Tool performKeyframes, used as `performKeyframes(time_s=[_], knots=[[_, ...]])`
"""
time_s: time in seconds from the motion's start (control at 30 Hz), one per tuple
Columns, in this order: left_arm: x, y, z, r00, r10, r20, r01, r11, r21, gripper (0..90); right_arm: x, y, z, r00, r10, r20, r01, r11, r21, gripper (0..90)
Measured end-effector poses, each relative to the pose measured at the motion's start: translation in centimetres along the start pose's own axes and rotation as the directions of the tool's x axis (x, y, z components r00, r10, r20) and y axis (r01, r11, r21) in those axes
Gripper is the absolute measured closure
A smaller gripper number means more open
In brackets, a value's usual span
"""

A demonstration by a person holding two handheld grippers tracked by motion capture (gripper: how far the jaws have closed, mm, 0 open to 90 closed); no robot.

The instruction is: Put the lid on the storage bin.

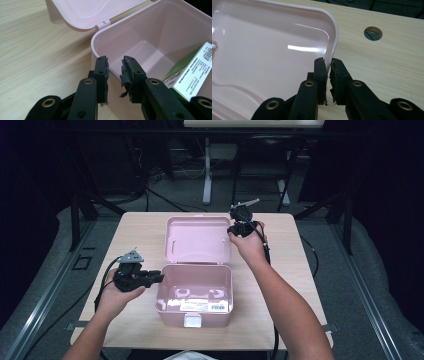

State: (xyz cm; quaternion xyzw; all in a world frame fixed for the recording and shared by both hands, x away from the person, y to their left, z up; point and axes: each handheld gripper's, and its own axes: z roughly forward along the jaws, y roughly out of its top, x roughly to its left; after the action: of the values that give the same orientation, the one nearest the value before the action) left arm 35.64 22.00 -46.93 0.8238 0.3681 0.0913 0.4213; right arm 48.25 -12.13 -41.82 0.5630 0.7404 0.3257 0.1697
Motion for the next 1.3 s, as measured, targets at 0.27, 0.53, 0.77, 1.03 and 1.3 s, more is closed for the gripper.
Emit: performKeyframes(time_s=[0.27,0.53,0.77,1.03,1.3], knots=[[0.0,0.0,0.0,1.0,0.0,0.001,0.0,1.0,0.005,73.8,0.4,-0.1,-1.7,0.9996,-0.028,-0.008,0.028,0.999,-0.039,83.9],[0.0,0.0,0.0,1.0,-0.002,-0.001,0.002,1.0,0.004,73.8,0.8,-0.3,-3.4,0.9981,-0.059,-0.019,0.057,0.996,-0.067,84.5],[0.0,0.0,0.0,1.0,-0.004,-0.003,0.004,1.0,0.003,73.9,0.9,-0.6,-4.5,0.9972,-0.068,-0.032,0.065,0.994,-0.088,85.0],[-0.1,0.0,0.0,1.0,-0.005,-0.006,0.005,1.0,-0.003,73.9,1.4,-1.2,-5.8,0.993,-0.115,-0.029,0.111,0.987,-0.115,85.0],[-0.1,0.0,0.0,1.0,-0.005,-0.007,0.005,1.0,0.002,73.9,1.8,-1.8,-6.9,0.9891,-0.144,-0.027,0.139,0.98,-0.143,85.2]])
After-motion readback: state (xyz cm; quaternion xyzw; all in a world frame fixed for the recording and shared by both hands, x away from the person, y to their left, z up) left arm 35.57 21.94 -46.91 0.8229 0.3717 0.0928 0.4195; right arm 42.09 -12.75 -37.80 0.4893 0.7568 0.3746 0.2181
